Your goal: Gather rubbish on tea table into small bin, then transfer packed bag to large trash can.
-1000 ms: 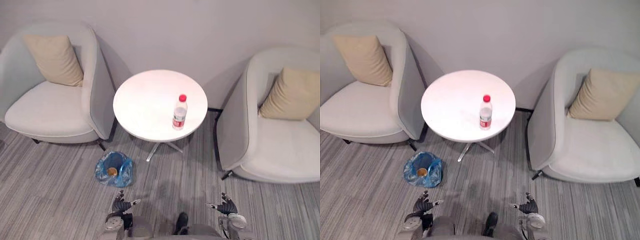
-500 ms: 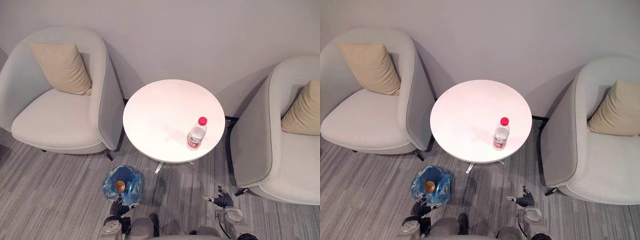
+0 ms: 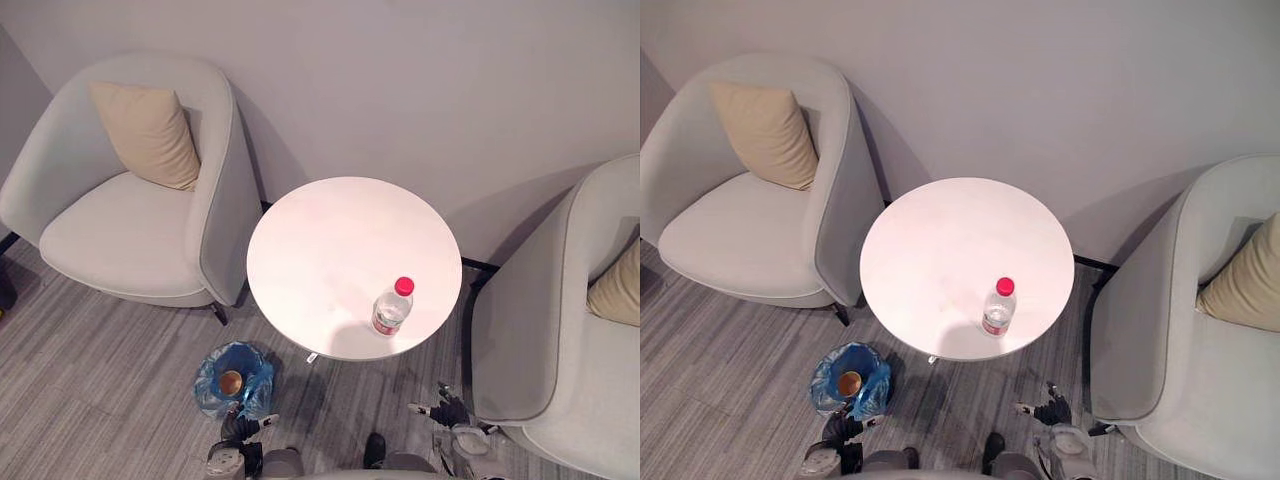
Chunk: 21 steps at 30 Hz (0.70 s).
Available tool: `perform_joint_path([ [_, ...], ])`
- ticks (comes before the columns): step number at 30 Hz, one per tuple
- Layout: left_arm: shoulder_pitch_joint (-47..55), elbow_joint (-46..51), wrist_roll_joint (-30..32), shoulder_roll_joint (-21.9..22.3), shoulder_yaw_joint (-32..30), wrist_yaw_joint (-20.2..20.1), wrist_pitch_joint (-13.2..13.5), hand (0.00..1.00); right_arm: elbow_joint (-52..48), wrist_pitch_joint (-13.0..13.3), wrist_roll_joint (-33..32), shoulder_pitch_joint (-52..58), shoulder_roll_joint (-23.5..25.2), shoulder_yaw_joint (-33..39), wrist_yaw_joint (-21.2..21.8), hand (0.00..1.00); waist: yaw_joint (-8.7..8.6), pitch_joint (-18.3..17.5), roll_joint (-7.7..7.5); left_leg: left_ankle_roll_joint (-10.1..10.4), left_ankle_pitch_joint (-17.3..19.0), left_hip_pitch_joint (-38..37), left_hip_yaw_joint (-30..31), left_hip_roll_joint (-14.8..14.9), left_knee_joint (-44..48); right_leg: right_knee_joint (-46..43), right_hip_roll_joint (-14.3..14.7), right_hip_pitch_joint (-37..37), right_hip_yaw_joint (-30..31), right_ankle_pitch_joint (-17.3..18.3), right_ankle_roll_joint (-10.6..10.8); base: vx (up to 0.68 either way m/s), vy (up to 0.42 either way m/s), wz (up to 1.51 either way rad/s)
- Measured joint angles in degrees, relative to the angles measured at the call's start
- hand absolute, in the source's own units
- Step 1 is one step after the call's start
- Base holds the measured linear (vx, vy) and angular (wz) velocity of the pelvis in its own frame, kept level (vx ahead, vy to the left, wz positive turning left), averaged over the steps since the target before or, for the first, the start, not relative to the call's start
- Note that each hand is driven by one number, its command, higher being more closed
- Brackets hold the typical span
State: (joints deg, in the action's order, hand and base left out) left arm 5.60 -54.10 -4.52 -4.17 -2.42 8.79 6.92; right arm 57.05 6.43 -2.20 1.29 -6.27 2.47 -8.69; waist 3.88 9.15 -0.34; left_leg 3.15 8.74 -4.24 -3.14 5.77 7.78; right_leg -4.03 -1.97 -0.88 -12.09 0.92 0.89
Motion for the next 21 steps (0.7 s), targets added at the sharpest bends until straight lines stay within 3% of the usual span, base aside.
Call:
perform_joint_path([
  [7, 0.1, 0.1, 0.0, -0.3, 0.0, 0.1, 0.0, 0.00, -8.2, 0.3, 0.0, 1.8, -0.1, -0.1, 0.0, 0.00, 0.05, -0.2, -0.26, -0.4, -0.4, 0.1, -0.1, -1.4, -0.9, 5.9, -0.4, -2.0, 0.2, -4.1, 0.9, -0.04, 0.034, -0.02],
  [21, 2.4, 4.1, 0.0, -0.7, 0.2, 0.0, 0.6, 0.00, -26.4, 4.1, 0.7, 3.2, -1.4, -0.7, 0.0, 0.00, 0.08, -0.8, -1.06, -1.0, -1.3, 0.4, -0.1, -2.9, -2.3, 9.6, -1.1, -2.7, 0.9, -6.4, 1.5, -0.02, 0.014, -0.01],
])
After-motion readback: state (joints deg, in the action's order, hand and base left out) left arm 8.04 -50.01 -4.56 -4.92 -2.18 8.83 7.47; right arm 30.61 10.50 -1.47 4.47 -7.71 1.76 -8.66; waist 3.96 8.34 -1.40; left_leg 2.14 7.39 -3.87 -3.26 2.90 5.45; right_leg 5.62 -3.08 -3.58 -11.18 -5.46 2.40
